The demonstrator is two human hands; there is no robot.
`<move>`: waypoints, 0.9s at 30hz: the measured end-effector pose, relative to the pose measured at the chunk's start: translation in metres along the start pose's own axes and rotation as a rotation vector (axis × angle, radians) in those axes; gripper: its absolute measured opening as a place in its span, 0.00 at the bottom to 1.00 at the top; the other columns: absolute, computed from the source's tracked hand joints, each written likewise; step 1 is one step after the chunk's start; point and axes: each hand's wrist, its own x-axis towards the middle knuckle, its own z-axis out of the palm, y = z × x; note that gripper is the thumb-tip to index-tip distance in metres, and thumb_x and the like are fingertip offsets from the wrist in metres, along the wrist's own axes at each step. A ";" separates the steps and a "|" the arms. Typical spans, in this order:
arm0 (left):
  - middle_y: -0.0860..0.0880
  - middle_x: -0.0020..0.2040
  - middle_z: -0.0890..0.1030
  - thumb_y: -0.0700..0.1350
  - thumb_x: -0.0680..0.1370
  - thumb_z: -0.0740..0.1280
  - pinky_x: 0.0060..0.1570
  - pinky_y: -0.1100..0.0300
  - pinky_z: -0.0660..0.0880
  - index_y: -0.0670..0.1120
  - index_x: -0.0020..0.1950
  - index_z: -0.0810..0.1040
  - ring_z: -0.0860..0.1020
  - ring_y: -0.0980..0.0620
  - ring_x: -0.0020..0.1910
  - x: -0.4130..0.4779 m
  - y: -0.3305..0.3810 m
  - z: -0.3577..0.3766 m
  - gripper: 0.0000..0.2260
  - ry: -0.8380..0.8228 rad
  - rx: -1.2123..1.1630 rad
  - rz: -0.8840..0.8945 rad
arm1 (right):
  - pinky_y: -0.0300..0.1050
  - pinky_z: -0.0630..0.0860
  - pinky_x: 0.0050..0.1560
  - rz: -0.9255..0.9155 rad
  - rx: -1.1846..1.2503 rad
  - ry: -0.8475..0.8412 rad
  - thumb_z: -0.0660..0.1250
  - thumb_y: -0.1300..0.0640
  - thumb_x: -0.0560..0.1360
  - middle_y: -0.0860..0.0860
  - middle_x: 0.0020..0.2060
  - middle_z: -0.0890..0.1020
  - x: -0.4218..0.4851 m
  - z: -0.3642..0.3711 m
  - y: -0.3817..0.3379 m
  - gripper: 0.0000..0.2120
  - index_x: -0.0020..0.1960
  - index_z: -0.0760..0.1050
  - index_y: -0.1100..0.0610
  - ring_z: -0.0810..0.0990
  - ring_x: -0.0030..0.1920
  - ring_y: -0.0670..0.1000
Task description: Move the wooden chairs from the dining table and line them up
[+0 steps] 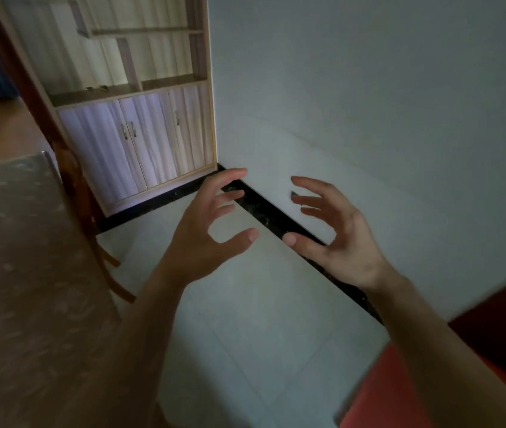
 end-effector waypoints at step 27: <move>0.67 0.59 0.78 0.72 0.63 0.75 0.58 0.52 0.82 0.70 0.64 0.71 0.80 0.51 0.64 0.246 -0.275 -0.168 0.31 0.746 0.475 -0.618 | 0.34 0.75 0.65 -0.271 0.431 -0.693 0.76 0.41 0.71 0.41 0.72 0.74 0.522 0.181 0.278 0.35 0.75 0.68 0.43 0.77 0.68 0.41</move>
